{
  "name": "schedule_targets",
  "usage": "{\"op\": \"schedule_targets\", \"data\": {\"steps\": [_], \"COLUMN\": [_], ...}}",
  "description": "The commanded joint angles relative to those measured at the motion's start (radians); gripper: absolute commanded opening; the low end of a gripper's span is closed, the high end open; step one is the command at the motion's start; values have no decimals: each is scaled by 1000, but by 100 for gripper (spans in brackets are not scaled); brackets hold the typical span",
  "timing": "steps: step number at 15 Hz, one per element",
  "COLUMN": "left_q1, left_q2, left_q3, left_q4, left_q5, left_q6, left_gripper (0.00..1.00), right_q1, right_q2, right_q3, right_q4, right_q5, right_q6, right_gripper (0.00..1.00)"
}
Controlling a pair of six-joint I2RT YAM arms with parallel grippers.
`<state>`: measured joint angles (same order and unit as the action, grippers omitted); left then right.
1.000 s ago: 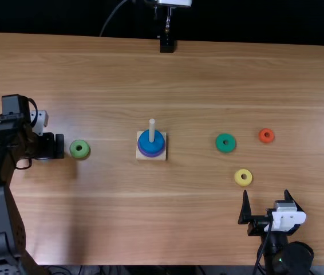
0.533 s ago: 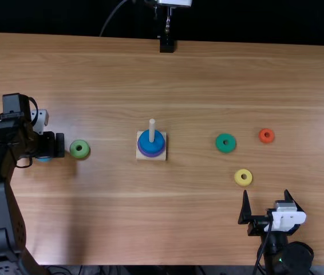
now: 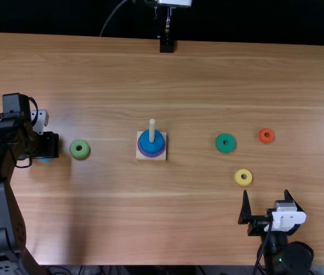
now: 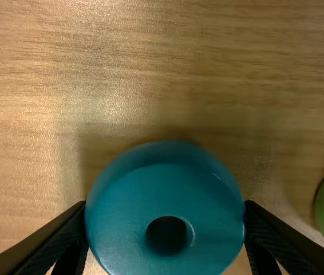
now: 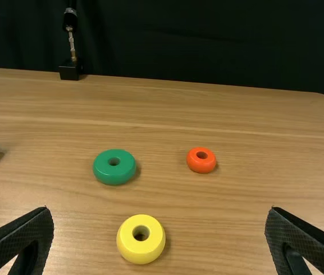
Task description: Build the Hanoi tower: stack the rings onto the peg from bottom to top in this color order: purple, dark blue, light blue, dark green, light green, yellow, orange.
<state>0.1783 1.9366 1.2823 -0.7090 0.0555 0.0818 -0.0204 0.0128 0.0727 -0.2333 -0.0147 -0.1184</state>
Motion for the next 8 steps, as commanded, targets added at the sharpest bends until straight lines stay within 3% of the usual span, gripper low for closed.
{"op": "schedule_targets", "data": {"steps": [1,6,8], "left_q1": [15,-42,-85], "left_q2": [2,-16,-13], "left_q3": [103,440,588], "left_q4": [-11,-384,-570], "left_q5": [3,20,20], "left_q6": [8,-5,-71], "left_gripper": [0,0,0], "right_q1": [-6,-6,-6], "right_q2": [-13,-13,-13], "right_q3": [-56,-56,-56], "right_q4": [-70,-68,-68], "right_q5": [-6,-6,-6], "right_q6": [-1,-1,-1], "right_gripper": [100,100,100]}}
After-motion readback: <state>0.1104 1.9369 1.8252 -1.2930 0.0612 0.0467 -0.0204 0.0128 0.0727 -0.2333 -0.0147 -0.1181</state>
